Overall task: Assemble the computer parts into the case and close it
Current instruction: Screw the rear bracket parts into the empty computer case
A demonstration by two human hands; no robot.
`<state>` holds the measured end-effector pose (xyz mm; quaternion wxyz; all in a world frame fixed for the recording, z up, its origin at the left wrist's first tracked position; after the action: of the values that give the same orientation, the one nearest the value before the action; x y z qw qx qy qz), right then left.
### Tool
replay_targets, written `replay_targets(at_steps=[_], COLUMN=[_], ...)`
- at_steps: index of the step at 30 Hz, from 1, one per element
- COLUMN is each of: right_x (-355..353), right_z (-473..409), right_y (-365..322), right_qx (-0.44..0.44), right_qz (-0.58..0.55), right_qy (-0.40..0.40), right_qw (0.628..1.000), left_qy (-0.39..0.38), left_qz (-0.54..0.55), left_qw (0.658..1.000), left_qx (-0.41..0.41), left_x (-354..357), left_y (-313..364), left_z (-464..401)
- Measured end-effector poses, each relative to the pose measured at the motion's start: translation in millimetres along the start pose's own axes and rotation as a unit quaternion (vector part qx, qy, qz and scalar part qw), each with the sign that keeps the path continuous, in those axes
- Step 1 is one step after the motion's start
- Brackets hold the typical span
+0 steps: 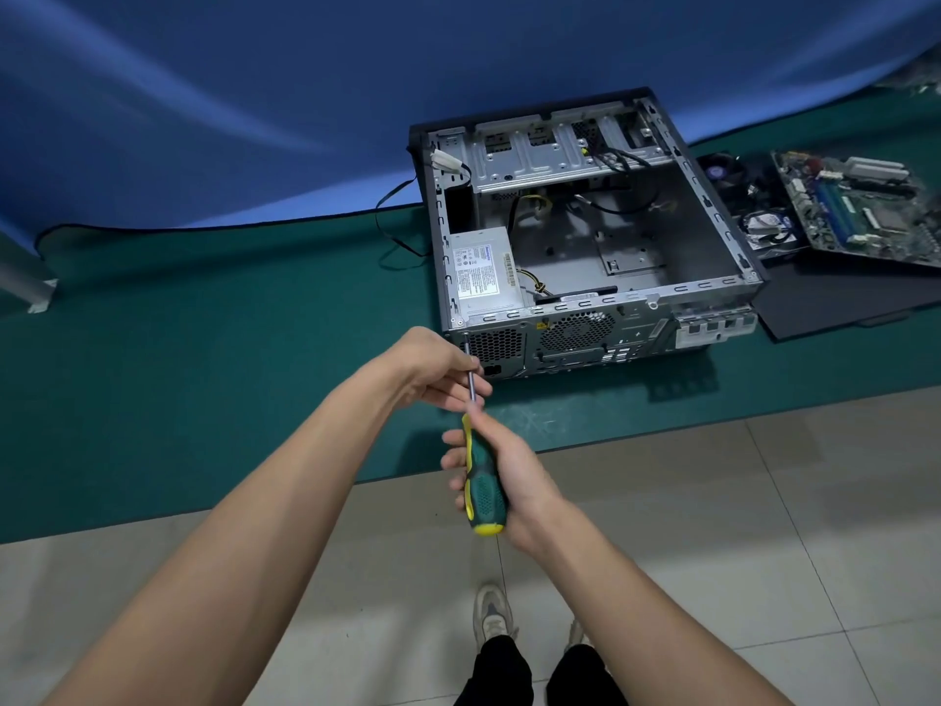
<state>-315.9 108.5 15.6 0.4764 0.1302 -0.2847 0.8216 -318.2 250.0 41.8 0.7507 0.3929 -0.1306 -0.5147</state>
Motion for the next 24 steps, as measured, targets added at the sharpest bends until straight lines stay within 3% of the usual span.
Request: replay_targets(at_steps=[2, 4, 8, 10, 14, 16, 19, 21, 22, 24], right_x=[-1, -1, 8, 9, 2, -1, 1, -1, -2, -5], right_z=[-2, -4, -1, -2, -9, -12, -9, -4, -3, -5], right_y=[-2, -2, 3, 3, 1, 2, 4, 3, 2, 3], right_qx=[-0.035, -0.046, 0.005, 0.013, -0.082, -0.122, -0.039, 0.011, 0.015, -0.009], right_qz=[0.047, 0.025, -0.122, -0.105, 0.063, 0.071, -0.102, -0.133, -0.102, 0.008], right_qy=[0.076, 0.099, -0.047, -0.062, 0.118, 0.154, -0.003, -0.081, -0.083, -0.013], right_qw=[0.995, 0.994, 0.991, 0.993, 0.988, 0.978, 0.994, 0.988, 0.991, 1.0], left_qy=[0.018, 0.036, 0.058, 0.053, 0.057, 0.06, 0.033, 0.022, 0.027, 0.045], left_qz=[-0.01, -0.007, -0.004, 0.008, 0.012, 0.019, 0.067, 0.093, 0.097, 0.096], left_qw=[1.0, 0.999, 0.998, 0.998, 0.998, 0.998, 0.997, 0.995, 0.995, 0.994], left_qx=[0.002, 0.004, 0.013, 0.015, 0.013, 0.012, 0.0, -0.005, -0.006, -0.005], left_x=[2, 4, 0, -1, 2, 5, 10, 12, 13, 14], left_y=[1, 0, 1, 0, -1, -1, -3, -3, -4, -4], left_z=[0, 0, 1, 3, 1, 0, 1, 1, 2, 1])
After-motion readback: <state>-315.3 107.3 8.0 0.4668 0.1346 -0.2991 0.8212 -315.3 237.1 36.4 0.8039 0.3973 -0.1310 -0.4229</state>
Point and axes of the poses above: each hand's wrist, its own z-axis away from the middle knuckle, its own x-axis out of the palm, y = z × x, the point moved 2 cm from there along -z, towards the middle knuckle, and after that the axes turned 7 degrees about x, right-handed, at the moved point
